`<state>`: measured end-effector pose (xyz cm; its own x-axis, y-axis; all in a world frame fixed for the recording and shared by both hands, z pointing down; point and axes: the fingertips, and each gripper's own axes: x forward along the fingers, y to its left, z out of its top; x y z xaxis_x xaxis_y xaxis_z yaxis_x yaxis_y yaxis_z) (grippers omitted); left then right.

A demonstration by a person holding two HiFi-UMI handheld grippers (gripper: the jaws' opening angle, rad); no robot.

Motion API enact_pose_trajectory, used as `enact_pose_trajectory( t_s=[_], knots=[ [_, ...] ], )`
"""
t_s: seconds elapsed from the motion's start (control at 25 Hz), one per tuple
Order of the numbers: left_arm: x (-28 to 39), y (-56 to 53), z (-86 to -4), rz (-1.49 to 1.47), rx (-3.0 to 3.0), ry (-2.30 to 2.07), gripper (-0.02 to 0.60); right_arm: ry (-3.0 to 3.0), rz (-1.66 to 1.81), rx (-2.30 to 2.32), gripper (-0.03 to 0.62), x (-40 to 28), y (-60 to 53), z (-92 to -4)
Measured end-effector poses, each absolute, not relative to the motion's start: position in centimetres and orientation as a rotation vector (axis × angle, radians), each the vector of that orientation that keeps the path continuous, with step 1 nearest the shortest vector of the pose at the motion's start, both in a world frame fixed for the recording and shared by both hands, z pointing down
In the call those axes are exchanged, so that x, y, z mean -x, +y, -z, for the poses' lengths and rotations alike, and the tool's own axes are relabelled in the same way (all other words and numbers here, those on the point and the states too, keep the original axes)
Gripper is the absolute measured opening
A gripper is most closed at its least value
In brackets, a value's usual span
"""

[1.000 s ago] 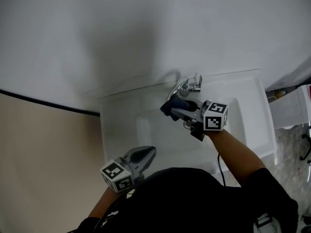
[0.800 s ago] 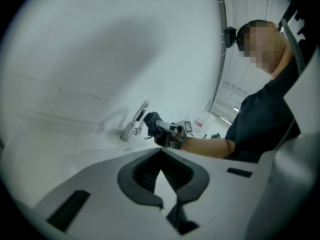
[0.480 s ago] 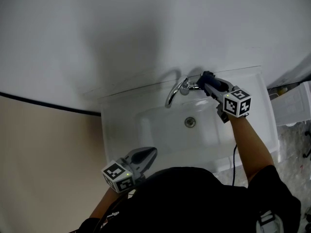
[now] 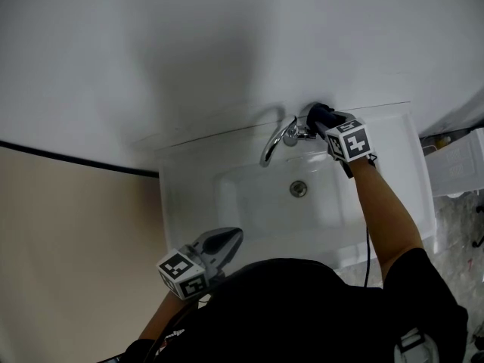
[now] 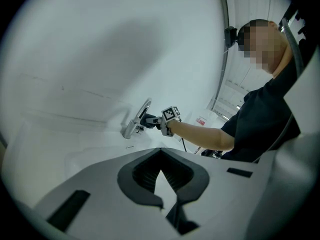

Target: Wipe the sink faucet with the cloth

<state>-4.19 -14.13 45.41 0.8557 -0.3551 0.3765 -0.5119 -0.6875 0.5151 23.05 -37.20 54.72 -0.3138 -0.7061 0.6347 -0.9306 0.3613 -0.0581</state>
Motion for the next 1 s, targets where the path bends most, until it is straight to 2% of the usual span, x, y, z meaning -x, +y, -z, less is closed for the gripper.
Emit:
enact_pose_trajectory(
  t_s=[0.16, 0.24, 0.36, 0.48, 0.6, 1.0],
  knots=[
    [4.4, -14.2, -45.3, -0.331, -2.395, -0.628, -0.008, -2.012, -0.84, -1.516, 0.13, -26.9, -34.6, -58.5],
    [4.7, -14.0, -45.7, -0.329, -2.384, -0.626, -0.008, -1.932, -0.867, -1.534, 0.126, -28.3, -32.8, -60.8],
    [4.5, -14.1, -45.8, -0.32, -2.38, -0.62, -0.008, -2.017, -0.724, -1.55, 0.127, -27.6, -31.6, -59.3],
    [4.0, -14.3, -45.7, -0.327, -2.383, -0.606, -0.008, -2.142, -0.428, -1.464, 0.127, -23.6, -32.6, -54.8],
    [3.6, -14.2, -45.6, -0.323, -2.394, -0.597, -0.008, -2.079, -0.235, -1.312, 0.129, -20.5, -34.2, -54.3],
    [4.1, -13.7, -45.9, -0.316, -2.375, -0.613, -0.008, -1.958, -0.315, -1.173, 0.121, -18.5, -33.4, -59.2]
  ],
)
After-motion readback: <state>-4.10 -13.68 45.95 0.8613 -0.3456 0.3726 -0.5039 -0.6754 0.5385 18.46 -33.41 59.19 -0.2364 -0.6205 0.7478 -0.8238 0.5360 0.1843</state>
